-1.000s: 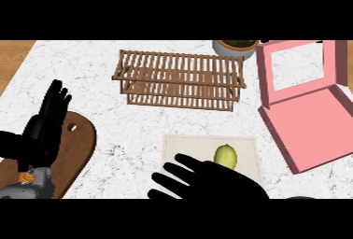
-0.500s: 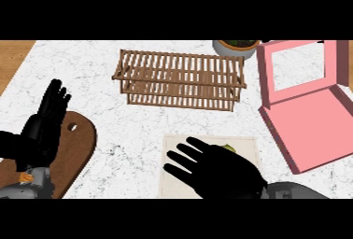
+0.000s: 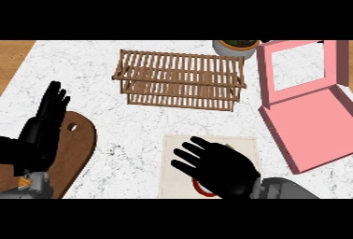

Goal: Pick the can from the placemat and place it in the tiered shelf

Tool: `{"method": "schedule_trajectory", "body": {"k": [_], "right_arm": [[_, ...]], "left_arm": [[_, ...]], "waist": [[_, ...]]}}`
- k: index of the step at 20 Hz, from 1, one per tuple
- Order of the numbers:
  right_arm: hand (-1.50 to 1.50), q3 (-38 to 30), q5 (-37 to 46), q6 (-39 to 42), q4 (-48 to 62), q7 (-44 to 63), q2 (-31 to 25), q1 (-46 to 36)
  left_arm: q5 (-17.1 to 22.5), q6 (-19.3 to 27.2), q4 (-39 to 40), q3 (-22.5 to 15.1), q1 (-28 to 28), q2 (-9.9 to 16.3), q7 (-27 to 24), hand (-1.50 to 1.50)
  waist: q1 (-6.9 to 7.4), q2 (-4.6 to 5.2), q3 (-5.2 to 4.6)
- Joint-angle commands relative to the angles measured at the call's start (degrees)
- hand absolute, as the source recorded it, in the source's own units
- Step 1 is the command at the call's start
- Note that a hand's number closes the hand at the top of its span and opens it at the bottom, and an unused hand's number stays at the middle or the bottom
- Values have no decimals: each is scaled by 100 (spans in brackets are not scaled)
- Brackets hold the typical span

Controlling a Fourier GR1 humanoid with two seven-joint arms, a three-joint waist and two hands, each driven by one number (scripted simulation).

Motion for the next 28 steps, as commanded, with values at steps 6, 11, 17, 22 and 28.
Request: {"method": "schedule_trajectory", "body": {"k": [6,11,17,22,28], "right_arm": [[-150,-382,776,-471,992,-1152,311,149],[-150,-356,1167,-466,833,-1391,595,566],[-150,-238,1759,-861,1610,-1435,986,724],[150,-173,2028,-402,1693,-1621,1189,601],[150,-141,2561,-1789,1902,-2344,969,783]], "left_arm": [[-375,146,263,-67,-278,-354,91,0],[-156,-230,150,264,-165,-214,-38,0],[-182,-391,218,354,79,-233,-276,0],[-472,-188,231,143,53,-511,-198,0],[-267,-341,613,443,-230,-453,-349,0]], "waist": [[-6,5,0],[-13,-1,-1],[3,3,-1],[-5,0,-1],[-20,4,-1]]}}
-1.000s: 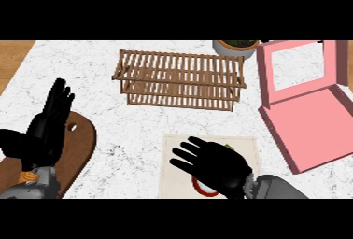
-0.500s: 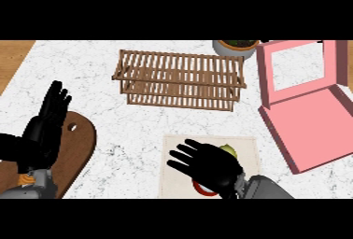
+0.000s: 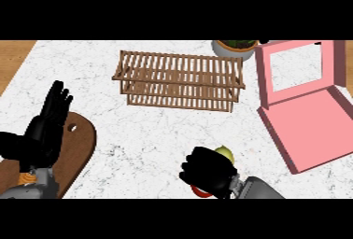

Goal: Pick the can from the placemat and place it in the tiered shelf

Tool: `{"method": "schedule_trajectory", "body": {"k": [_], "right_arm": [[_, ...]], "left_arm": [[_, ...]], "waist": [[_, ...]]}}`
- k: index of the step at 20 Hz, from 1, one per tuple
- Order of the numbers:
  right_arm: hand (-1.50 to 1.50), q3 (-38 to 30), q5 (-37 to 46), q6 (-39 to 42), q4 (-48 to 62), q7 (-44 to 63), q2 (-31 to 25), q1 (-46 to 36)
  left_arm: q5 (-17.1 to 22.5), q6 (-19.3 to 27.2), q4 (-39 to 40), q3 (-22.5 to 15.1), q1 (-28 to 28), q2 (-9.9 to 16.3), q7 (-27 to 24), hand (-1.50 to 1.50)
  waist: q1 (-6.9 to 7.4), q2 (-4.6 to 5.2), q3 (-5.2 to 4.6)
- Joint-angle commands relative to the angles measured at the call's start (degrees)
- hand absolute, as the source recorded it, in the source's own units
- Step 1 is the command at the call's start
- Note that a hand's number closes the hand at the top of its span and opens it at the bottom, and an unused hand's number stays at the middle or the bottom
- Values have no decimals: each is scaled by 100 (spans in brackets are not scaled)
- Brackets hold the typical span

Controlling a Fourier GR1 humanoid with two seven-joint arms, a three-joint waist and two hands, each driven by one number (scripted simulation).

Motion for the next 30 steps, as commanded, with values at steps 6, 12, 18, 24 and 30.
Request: {"method": "schedule_trajectory", "body": {"k": [6,12,18,24,30], "right_arm": [[150,-616,360,-194,376,1355,1100,486],[150,-1348,-195,-909,-100,4007,1395,1562],[150,-210,-841,-1896,-1096,6402,1405,1099],[150,377,-797,-3396,-1969,8179,1406,262],[150,75,2,-3193,-2026,9551,1405,-985]], "left_arm": [[-58,-20,32,8,34,-72,-37,0],[-68,119,-71,225,58,27,52,0],[-112,-46,29,-43,25,-42,-4,0],[-89,-102,115,-70,-11,-57,-42,0],[-45,-144,39,-26,118,-34,-113,0]], "waist": [[-60,65,22],[-314,27,37],[32,28,18],[102,4,7],[175,-15,-9]]}}
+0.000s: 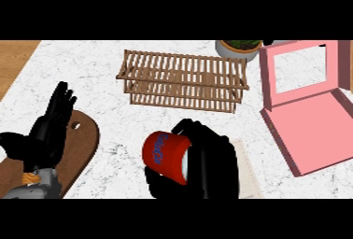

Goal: Pick the can from the placemat and place it in the tiered shelf

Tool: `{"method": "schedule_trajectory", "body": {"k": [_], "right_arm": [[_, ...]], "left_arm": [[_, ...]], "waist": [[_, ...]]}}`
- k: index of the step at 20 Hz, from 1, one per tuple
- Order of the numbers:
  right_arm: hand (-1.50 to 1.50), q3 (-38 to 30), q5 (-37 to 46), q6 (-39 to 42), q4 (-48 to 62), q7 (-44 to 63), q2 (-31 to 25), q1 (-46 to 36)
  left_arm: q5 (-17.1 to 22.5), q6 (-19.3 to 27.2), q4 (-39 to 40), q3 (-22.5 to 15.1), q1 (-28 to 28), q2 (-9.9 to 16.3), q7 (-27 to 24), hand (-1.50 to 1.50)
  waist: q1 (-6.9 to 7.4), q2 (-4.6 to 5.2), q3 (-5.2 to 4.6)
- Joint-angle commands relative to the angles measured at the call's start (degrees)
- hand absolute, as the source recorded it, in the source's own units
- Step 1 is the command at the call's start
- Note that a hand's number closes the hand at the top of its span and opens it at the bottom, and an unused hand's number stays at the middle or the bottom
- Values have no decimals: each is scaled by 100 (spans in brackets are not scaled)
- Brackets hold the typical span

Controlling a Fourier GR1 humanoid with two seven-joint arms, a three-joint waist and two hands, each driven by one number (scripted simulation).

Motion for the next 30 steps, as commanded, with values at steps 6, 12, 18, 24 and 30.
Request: {"method": "schedule_trajectory", "body": {"k": [6,12,18,24,30], "right_arm": [[150,-250,399,74,145,1990,51,-1332],[150,-826,295,24,653,1997,51,-1964],[150,-1291,146,-401,1329,1870,51,-2413],[150,-1708,93,-1098,2383,1349,52,-2723],[150,-2102,0,-1743,3181,652,52,-3007]], "left_arm": [[82,-83,215,101,-54,30,-133,0],[90,-95,109,122,-238,89,28,0],[-3,3,173,42,-97,-79,-200,0],[-9,-67,85,-6,-473,41,282,0],[-32,-11,53,51,-269,-19,85,0]], "waist": [[6,38,-1],[62,52,10],[74,88,15],[71,108,23],[49,101,22]]}}
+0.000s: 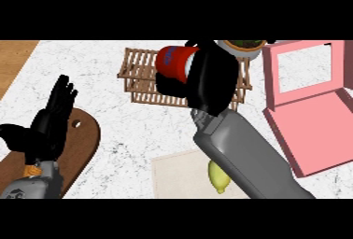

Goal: Pick the can from the placemat and place it in the tiered shelf

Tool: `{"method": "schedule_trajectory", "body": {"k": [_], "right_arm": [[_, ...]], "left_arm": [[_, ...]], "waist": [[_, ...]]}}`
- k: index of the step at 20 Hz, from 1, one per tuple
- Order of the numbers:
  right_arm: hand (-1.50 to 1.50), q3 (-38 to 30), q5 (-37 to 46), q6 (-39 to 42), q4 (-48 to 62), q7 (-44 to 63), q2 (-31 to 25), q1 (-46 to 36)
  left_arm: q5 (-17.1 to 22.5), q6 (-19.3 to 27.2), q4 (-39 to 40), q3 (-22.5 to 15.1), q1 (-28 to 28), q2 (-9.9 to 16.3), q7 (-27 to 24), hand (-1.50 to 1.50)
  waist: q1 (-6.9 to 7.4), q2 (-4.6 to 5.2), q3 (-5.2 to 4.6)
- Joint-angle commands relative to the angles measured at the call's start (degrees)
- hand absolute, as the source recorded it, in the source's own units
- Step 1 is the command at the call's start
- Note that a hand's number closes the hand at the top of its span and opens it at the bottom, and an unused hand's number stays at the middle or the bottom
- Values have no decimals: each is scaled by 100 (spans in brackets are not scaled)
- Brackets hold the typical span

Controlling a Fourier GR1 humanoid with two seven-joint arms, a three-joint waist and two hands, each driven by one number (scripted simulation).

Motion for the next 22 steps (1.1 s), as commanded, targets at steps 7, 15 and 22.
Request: {"method": "schedule_trajectory", "body": {"k": [7,15,22], "right_arm": [[150,-644,-308,-1856,1349,230,52,-356],[-150,-906,-1608,-2581,2802,-817,52,-789],[-150,-880,-2230,-2860,2814,-1336,53,-1183]], "left_arm": [[-52,-97,-52,-50,231,10,-143,0],[-114,10,88,-73,-85,-104,-66,0],[-41,-64,13,109,224,-36,-143,0]], "waist": [[25,24,2],[16,30,2],[-51,-5,1]]}}
